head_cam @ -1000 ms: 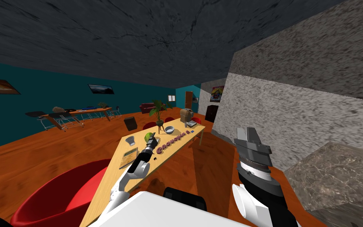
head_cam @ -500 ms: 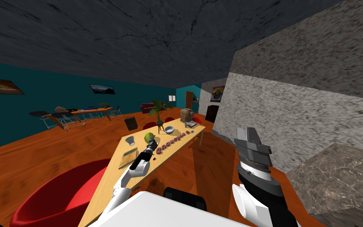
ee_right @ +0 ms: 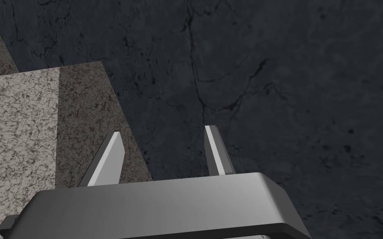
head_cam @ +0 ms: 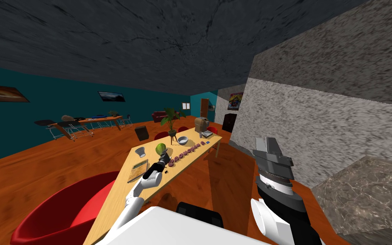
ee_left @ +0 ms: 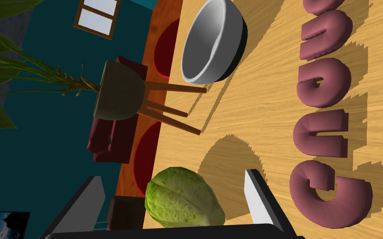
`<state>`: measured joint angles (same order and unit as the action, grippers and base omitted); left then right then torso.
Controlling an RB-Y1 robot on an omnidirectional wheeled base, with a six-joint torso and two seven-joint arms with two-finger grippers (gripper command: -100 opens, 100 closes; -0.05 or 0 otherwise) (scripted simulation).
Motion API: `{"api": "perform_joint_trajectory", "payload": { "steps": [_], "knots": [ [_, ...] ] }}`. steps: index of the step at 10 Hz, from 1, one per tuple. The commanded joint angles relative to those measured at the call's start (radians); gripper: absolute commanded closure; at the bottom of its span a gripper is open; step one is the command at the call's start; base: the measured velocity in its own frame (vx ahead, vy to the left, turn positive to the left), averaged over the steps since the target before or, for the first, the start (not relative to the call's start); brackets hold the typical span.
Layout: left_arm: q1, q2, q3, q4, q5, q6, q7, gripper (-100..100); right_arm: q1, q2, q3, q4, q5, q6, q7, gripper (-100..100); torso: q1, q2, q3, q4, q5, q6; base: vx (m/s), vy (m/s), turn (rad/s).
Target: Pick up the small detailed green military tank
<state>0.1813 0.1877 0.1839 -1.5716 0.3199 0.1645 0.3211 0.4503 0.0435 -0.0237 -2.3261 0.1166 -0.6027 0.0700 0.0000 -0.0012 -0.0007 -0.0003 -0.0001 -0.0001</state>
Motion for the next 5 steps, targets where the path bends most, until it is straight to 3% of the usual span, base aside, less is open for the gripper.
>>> {"api": "perform_joint_trajectory", "payload": {
  "steps": [1, 2, 5],
  "knots": [
    [-0.002, 0.003, 0.004, 0.011, 0.009, 0.038, 0.015, -100, 0.000, 0.000, 0.000, 0.000, 0.000, 0.000, 0.000, 0, 0.000, 0.000, 0.000, 0.000, 0.000, 0.000, 0.013, -0.005, 0.007],
    [-0.022, 0.008, 0.012, 0.049, 0.023, 0.075, 0.040, -100, 0.000, 0.000, 0.000, 0.000, 0.000, 0.000, 0.000, 0, 0.000, 0.000, 0.000, 0.000, 0.000, 0.000, 0.014, -0.004, 0.007],
    [-0.042, 0.014, 0.018, 0.086, 0.037, 0.139, 0.064, -100, 0.000, 0.000, 0.000, 0.000, 0.000, 0.000, 0.000, 0, 0.000, 0.000, 0.000, 0.000, 0.000, 0.000, 0.010, -0.001, 0.005]
  ]
}}
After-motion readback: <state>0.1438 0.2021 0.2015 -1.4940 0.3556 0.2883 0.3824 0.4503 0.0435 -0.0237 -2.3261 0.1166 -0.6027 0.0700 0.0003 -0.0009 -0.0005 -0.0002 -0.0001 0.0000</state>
